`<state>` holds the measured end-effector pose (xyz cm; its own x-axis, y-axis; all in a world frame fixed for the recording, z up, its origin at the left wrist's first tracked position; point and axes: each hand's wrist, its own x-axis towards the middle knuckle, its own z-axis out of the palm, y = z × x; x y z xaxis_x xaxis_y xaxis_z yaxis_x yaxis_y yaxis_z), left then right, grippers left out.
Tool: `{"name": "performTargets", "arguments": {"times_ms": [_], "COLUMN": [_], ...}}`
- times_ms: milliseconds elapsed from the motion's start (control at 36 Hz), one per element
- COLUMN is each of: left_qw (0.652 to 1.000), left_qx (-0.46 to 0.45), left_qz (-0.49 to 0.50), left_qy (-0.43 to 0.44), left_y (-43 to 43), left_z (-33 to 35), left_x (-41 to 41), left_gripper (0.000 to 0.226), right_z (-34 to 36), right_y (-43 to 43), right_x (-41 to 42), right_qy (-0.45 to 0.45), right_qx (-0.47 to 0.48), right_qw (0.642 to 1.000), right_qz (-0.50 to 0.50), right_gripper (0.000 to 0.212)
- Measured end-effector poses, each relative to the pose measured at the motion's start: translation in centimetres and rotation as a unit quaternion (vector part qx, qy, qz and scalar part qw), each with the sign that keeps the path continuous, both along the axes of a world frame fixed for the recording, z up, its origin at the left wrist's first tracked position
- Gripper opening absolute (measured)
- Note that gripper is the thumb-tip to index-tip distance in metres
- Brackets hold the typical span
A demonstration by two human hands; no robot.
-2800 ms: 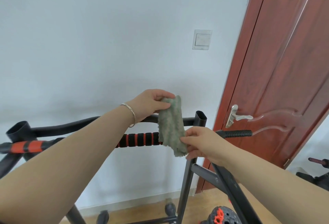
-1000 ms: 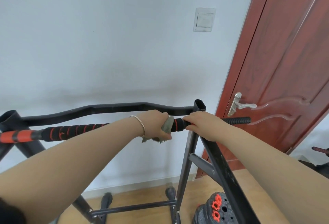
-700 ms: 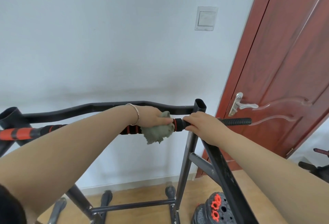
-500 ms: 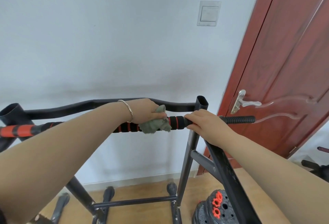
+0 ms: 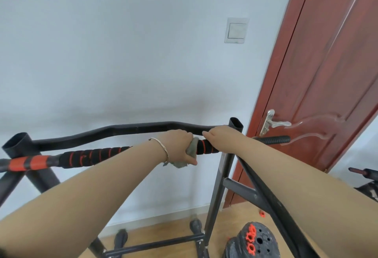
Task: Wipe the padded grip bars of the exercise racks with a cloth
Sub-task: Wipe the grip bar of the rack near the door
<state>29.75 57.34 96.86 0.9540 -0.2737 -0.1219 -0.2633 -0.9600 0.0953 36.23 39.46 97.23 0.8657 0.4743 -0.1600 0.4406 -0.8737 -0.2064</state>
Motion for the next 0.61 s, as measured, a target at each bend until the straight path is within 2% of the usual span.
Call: {"name": "performTargets", "arguments": {"times_ms": [111, 167, 222, 333, 417, 472, 528, 556, 583, 611], "left_qw": [0.999, 0.998, 0.995, 0.975, 0.958, 0.95, 0.951, 0.955, 0.96, 0.965], "left_qx": [0.003, 0.007, -0.007, -0.02, -0.026, -0.038, -0.043, -0.043, -0.042, -0.041], "left_qz": [0.017, 0.028, 0.04, 0.039, 0.024, 0.023, 0.031, 0.032, 0.03, 0.024], "left_qy": [0.033, 0.052, 0.095, 0.219, 0.285, 0.309, 0.304, 0.29, 0.275, 0.257], "left_y": [0.0, 0.1, 0.4, 0.7, 0.8, 1.0, 1.0, 1.0, 0.9, 0.8], "left_z": [-0.8, -0.5, -0.1, 1.0, 1.3, 1.4, 1.5, 1.4, 1.3, 1.1], "left_x": [0.7, 1.3, 2.1, 3.5, 4.0, 3.9, 3.6, 3.5, 3.4, 3.2], "left_gripper": [0.024, 0.029, 0.037, 0.049, 0.054, 0.053, 0.051, 0.05, 0.048, 0.046], "right_z": [-0.1, -0.1, -0.5, -2.0, -3.6, -3.6, -2.9, -2.1, -1.2, -0.5], "right_y": [1.8, 2.0, 1.8, 1.0, 0.2, 0.0, 0.6, 1.0, 1.4, 1.9], "right_x": [0.2, -0.1, -0.4, -1.0, -2.2, -2.9, -2.4, -1.8, -1.1, -0.6], "right_qy": [0.056, 0.021, -0.047, -0.217, -0.282, -0.285, -0.239, -0.193, -0.134, -0.061], "right_qx": [-0.022, -0.082, -0.103, -0.161, -0.205, -0.212, -0.168, -0.146, -0.111, -0.065], "right_qw": [0.996, 0.996, 0.994, 0.962, 0.937, 0.934, 0.956, 0.97, 0.985, 0.994], "right_qz": [-0.068, -0.022, -0.01, 0.041, 0.038, 0.027, 0.015, 0.002, -0.023, -0.066], "right_gripper": [0.044, 0.025, 0.005, 0.017, 0.044, 0.049, 0.031, 0.013, 0.008, 0.021]}}
